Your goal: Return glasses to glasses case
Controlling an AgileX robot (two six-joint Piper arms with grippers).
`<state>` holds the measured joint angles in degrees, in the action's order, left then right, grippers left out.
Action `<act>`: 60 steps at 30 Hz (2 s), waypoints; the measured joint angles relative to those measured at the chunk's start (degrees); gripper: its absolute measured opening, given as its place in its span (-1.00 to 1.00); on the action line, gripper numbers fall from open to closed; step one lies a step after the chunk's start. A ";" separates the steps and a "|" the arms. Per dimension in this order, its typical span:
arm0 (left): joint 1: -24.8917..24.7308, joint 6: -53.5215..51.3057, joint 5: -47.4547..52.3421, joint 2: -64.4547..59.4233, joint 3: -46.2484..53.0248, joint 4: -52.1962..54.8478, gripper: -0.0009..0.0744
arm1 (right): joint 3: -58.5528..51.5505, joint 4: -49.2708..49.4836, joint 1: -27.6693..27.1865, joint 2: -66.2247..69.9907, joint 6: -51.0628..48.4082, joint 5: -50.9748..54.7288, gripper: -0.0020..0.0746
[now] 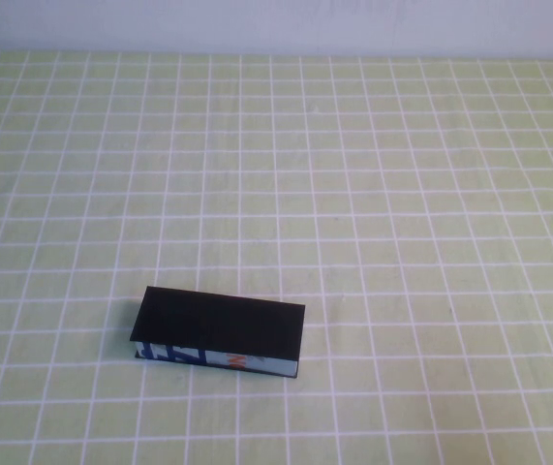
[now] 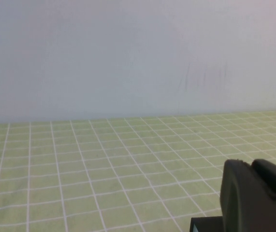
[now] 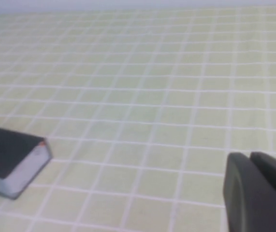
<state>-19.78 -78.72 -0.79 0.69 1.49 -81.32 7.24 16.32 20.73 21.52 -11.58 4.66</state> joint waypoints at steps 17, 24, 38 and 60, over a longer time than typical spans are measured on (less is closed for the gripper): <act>0.00 0.00 -0.12 0.00 0.00 0.00 -0.98 | -8.82 0.00 -13.00 -21.93 0.00 3.95 -0.98; 0.00 0.00 -0.12 0.00 0.00 0.00 -0.98 | -8.82 0.11 -13.00 -21.93 0.00 4.39 -0.98; 0.00 0.00 -0.12 0.00 0.00 0.00 -0.98 | -8.82 -7.16 -14.18 -21.93 5.35 15.31 -0.98; 0.00 0.00 -0.94 0.00 0.00 0.00 -0.98 | -8.82 -7.30 -14.18 -21.93 5.35 15.40 -0.98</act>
<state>-19.78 -78.72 -1.73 0.69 1.49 -81.32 -1.58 9.02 6.55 -0.42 -6.24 20.06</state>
